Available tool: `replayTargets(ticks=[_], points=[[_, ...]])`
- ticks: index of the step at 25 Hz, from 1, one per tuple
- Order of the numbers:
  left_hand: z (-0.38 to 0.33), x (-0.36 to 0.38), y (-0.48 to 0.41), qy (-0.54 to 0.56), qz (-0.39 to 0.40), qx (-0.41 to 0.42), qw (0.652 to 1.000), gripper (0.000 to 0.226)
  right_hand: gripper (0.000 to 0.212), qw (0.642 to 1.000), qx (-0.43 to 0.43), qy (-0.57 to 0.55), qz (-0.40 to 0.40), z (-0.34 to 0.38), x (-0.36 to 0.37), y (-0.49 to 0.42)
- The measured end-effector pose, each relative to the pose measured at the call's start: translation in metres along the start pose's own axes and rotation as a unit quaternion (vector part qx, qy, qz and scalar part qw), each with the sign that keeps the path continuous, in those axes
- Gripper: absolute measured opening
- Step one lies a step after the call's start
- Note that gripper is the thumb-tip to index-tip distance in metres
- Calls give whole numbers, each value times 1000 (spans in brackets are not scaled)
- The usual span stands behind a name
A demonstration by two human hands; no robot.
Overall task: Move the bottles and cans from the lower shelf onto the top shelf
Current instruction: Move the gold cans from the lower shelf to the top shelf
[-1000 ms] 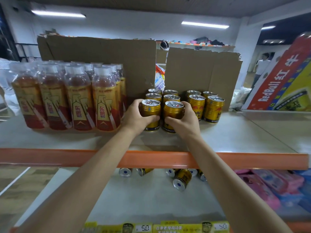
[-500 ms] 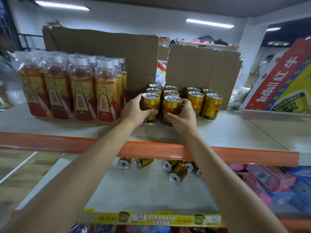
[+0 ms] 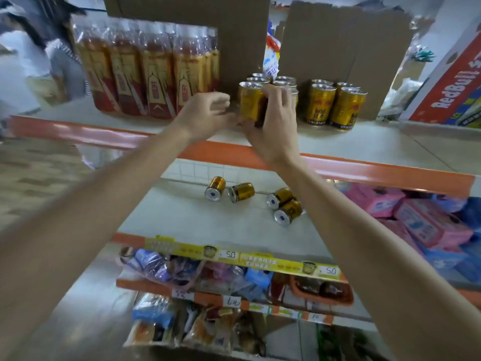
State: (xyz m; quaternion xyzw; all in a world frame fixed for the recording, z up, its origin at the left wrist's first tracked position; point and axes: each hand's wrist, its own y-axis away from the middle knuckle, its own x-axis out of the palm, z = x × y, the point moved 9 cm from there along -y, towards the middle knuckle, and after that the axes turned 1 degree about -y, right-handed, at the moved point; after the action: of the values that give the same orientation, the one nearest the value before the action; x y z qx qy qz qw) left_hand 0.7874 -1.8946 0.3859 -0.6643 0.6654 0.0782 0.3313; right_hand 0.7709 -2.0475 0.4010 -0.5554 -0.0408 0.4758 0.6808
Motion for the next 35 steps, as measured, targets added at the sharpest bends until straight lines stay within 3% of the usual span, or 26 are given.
replayTargets(ticks=[2, 4, 8, 10, 12, 15, 18, 21, 25, 29, 35], points=[[8, -16, 30, 57, 9, 2, 998, 49, 33, 994, -82, -61, 50, 35, 15, 24], [25, -23, 63, 153, 72, -27, 985, 42, 21, 978, -131, -117, 110, 60, 32, 51], [78, -17, 118, 181, 192, -139, 955, 58, 15, 958, -124, -172, 195, 65, 68, 111], [109, -3, 134, 105, 211, -200, 951, 50, 20, 951, -72, -148, 261, 48, 95, 136], [138, 18, 142, -49, 228, -235, 944, 35, 34, 936, -14, -68, 345, 22, 120, 156], [155, 57, 143, -275, 243, -200, 909, 36, 47, 903, 65, 15, 425, -17, 139, 184], [158, 101, 136, -345, 249, -169, 889, 41, 47, 900, 89, 31, 427, -44, 138, 204], [169, 130, 124, -359, 243, -168, 885, 48, 60, 899, 112, 87, 415, -77, 125, 211], [188, 174, 118, -366, 272, -144, 878, 50, 66, 858, 134, 207, 451, -133, 104, 227], [192, 218, 111, -357, 297, -119, 878, 44, 62, 852, 223, 195, 431, -188, 88, 240], [209, 263, 77, -366, 321, -99, 868, 47, 60, 862, 289, 171, 380, -220, 88, 248]])
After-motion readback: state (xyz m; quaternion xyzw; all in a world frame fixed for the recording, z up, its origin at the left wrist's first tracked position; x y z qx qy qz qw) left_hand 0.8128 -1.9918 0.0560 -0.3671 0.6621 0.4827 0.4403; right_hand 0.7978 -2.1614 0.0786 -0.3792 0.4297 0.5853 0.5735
